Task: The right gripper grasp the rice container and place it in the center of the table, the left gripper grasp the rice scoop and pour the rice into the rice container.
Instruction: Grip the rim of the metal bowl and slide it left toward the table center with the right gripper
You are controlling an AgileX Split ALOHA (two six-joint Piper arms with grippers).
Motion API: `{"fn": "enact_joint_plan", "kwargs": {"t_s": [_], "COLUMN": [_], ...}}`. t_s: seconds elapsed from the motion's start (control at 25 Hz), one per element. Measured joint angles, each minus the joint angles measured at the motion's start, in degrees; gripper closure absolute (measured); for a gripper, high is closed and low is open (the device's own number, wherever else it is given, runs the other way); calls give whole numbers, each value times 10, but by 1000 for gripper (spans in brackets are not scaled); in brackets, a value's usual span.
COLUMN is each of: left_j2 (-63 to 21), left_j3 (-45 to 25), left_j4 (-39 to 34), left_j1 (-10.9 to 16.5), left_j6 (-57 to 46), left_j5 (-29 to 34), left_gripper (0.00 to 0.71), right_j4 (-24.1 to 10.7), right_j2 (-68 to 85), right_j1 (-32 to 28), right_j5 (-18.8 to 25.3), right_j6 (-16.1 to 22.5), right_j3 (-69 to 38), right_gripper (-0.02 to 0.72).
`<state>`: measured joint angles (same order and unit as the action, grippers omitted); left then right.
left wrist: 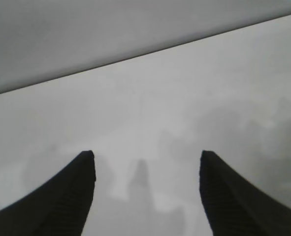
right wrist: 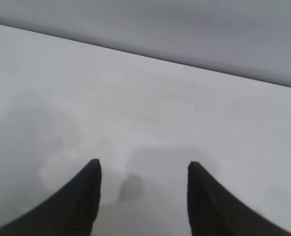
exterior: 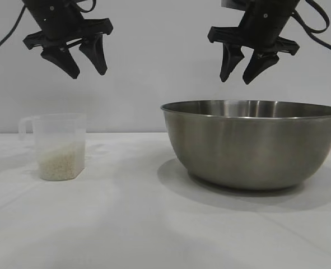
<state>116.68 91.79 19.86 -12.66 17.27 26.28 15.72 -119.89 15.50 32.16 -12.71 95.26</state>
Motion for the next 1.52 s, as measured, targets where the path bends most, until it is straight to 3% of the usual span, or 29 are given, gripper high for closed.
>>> {"fn": "enact_joint_plan", "kwargs": {"t_s": [0.28, 0.4, 0.64, 0.76, 1.04, 1.52], "left_j2": [0, 0, 0, 0, 0, 0], "left_j3": [0, 0, 0, 0, 0, 0], "left_j4": [0, 0, 0, 0, 0, 0], "left_j1": [0, 0, 0, 0, 0, 0], "left_j6": [0, 0, 0, 0, 0, 0], "left_j5": [0, 0, 0, 0, 0, 2], "left_gripper": [305, 305, 305, 305, 305, 305], "right_j4": [0, 0, -5, -9, -62, -80], "right_j2": [0, 0, 43, 75, 105, 14], "right_j1": [0, 0, -25, -39, -42, -42], "right_j5": [0, 21, 120, 190, 365, 382], "right_j6": [-1, -1, -1, -1, 13, 24], "right_j3": [0, 0, 2, 6, 7, 1], "right_gripper": [334, 334, 334, 334, 334, 334]}}
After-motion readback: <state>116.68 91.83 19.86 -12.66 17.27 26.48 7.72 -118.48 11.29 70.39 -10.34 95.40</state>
